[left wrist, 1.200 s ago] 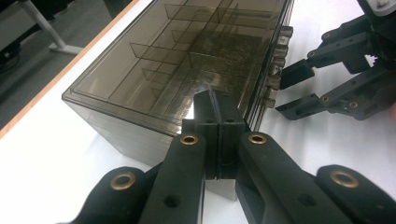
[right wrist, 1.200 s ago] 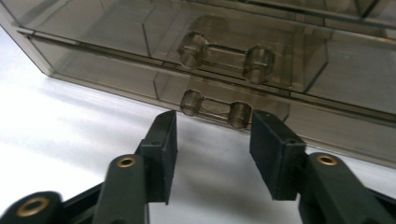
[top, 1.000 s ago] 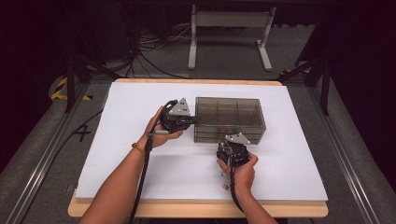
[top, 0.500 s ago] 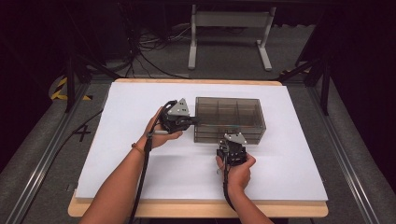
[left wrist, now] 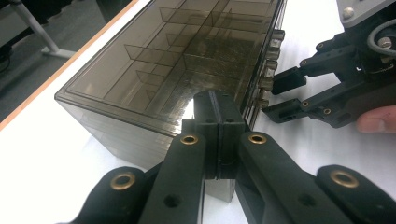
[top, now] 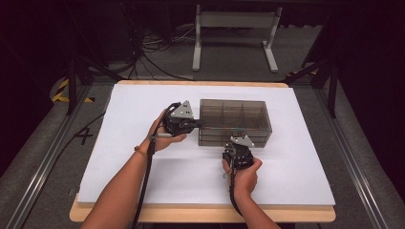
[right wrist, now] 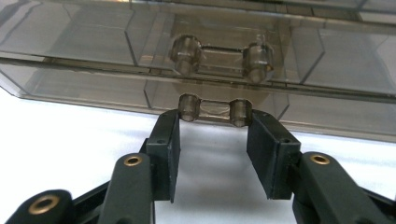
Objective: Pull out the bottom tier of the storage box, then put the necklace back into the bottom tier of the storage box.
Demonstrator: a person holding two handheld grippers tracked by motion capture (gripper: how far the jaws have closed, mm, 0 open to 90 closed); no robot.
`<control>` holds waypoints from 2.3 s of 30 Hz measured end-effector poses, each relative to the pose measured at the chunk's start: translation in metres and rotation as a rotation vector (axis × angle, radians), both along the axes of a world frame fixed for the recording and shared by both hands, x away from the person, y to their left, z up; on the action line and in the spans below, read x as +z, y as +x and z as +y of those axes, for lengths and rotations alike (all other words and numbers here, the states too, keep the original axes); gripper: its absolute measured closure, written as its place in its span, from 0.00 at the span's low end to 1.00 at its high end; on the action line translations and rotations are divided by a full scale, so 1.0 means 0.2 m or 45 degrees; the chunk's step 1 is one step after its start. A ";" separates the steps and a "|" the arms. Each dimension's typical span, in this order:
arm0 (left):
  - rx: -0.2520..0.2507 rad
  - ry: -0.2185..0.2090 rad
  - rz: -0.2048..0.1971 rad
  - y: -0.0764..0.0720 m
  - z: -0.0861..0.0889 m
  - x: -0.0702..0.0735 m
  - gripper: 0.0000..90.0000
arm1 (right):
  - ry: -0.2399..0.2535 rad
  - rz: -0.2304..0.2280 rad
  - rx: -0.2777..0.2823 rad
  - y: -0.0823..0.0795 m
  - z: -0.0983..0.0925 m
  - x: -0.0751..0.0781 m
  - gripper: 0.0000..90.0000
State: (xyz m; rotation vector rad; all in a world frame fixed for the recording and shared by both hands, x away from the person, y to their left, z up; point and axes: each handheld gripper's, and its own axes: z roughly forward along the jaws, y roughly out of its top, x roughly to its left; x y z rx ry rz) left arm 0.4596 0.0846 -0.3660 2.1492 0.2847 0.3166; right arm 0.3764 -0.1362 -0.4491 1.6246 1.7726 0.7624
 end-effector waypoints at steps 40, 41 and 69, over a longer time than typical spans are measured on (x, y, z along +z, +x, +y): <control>0.130 -0.268 -0.060 -0.26 0.22 -0.11 0.84 | -0.022 -0.258 0.693 -0.23 -0.69 0.25 0.51; 0.129 -0.253 -0.064 -0.26 0.21 -0.12 0.82 | -0.024 -0.267 0.694 -0.23 -0.71 0.26 0.51; 0.079 -0.115 0.035 -0.28 0.04 -0.34 0.36 | 0.077 -0.263 0.808 -0.12 -0.85 0.12 0.43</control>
